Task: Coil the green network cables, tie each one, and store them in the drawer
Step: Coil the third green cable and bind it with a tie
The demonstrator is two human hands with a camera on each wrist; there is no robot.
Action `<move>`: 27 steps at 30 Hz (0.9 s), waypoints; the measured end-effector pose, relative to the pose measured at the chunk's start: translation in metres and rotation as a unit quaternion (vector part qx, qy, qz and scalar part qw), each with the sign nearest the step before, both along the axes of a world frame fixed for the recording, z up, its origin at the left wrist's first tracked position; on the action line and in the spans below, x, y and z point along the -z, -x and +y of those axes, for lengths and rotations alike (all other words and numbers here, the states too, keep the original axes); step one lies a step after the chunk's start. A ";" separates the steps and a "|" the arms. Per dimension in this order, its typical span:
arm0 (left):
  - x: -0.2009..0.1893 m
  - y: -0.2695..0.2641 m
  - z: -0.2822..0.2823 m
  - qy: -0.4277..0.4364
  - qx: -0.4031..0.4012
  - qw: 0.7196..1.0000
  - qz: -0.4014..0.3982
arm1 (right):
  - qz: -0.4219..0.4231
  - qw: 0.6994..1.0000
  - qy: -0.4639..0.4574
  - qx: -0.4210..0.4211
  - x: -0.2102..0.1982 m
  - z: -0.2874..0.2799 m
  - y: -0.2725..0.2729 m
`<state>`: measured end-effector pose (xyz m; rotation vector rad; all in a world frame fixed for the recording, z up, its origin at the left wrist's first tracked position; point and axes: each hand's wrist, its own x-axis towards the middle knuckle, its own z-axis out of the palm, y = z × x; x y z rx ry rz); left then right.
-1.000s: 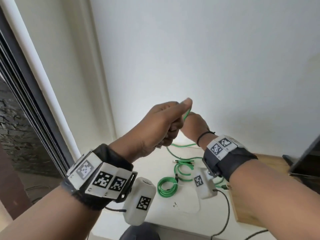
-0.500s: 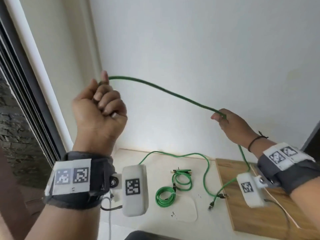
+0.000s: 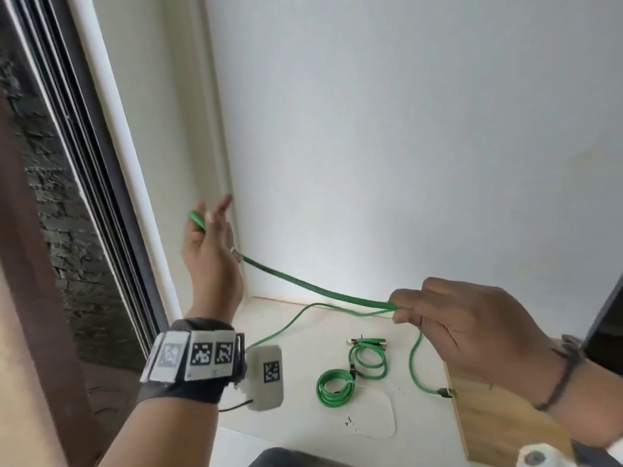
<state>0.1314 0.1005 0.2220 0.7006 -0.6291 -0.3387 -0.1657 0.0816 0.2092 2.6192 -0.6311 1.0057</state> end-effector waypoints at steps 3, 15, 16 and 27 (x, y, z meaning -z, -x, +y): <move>0.023 0.010 -0.002 -0.076 -0.069 0.965 -0.243 | -0.015 0.999 0.033 -0.005 -0.011 0.008 0.005; 0.077 0.076 0.043 -0.128 0.173 0.727 -0.652 | -0.168 0.984 0.031 0.041 -0.029 -0.016 0.019; 0.076 0.084 0.046 -0.128 0.199 0.726 -0.646 | -0.177 0.983 0.018 0.045 -0.027 -0.022 0.017; -0.010 0.135 0.061 0.055 0.337 0.904 -0.257 | -0.189 0.933 -0.302 -0.053 0.040 -0.030 -0.051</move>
